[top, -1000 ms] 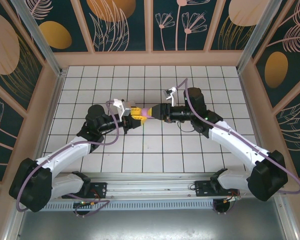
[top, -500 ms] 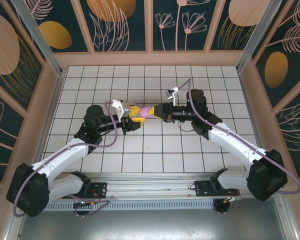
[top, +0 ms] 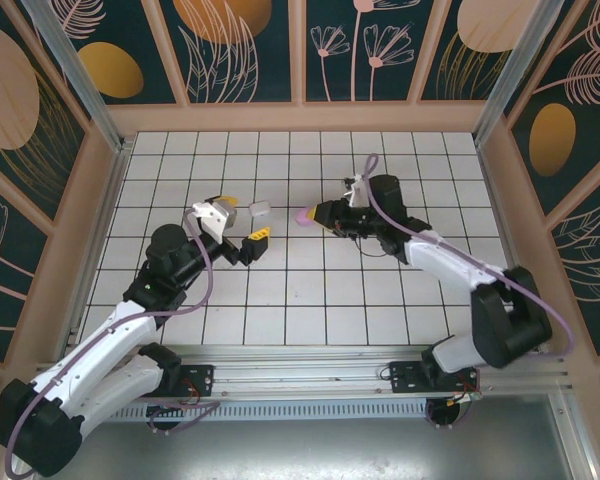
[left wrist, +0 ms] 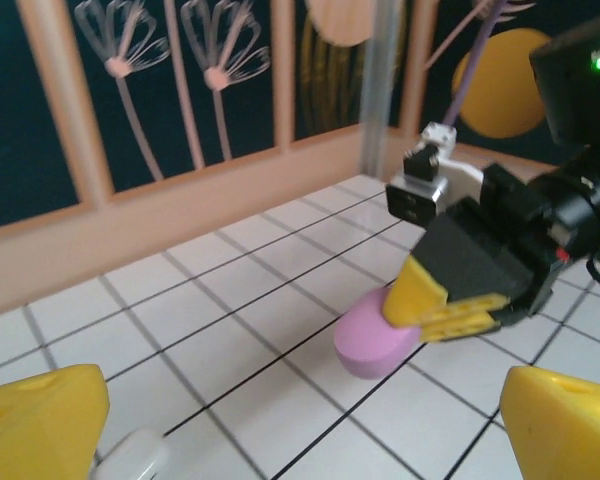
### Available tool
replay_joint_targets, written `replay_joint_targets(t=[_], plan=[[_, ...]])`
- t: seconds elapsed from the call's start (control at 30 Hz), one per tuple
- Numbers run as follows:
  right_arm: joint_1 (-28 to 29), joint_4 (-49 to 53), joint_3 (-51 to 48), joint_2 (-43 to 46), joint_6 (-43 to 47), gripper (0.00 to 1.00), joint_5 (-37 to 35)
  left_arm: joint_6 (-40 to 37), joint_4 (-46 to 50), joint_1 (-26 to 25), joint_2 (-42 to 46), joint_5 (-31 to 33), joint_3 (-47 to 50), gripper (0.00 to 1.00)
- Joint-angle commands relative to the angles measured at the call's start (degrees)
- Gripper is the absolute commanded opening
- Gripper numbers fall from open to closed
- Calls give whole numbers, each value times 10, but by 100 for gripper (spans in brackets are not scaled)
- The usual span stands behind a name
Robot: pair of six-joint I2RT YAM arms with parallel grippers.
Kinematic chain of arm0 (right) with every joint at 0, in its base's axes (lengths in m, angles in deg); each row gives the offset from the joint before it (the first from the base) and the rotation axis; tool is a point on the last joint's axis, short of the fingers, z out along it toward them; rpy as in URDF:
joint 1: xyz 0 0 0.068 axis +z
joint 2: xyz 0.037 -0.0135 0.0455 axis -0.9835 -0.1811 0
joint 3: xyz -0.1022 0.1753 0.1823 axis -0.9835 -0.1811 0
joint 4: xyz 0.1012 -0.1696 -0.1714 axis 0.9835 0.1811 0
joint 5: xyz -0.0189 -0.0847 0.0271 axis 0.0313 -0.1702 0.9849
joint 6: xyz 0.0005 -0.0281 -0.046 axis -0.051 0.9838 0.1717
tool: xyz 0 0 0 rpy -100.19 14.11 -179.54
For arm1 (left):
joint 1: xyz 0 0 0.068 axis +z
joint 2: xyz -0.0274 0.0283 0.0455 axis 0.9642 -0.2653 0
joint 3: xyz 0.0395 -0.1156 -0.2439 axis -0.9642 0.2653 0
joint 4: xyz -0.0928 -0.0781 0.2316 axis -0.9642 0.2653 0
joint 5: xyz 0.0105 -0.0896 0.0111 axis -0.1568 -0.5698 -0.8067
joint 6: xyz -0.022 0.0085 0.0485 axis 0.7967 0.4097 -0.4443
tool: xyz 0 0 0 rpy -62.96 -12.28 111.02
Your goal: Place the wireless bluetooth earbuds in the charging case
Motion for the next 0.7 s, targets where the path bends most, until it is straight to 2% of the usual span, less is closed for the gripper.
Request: replay_joint_targets(t=[0.0, 0.2, 0.33, 0.4, 0.53, 0.67], plan=[[-12, -21, 29, -80, 45, 14, -27, 30, 66, 3, -8, 71, -11, 99], [-14, -40, 107, -231, 59, 14, 4, 59, 99, 3, -23, 99, -19, 99], [-15, -29, 123, -274, 74, 15, -6, 69, 92, 3, -9, 112, -4, 98], [-14, -15, 126, -280, 83, 21, -20, 70, 94, 3, -3, 121, 0, 98], [-14, 41, 137, -280, 105, 39, -59, 65, 104, 3, -2, 142, -3, 99], [-15, 106, 151, -263, 122, 51, -100, 62, 116, 3, -9, 173, -21, 98]])
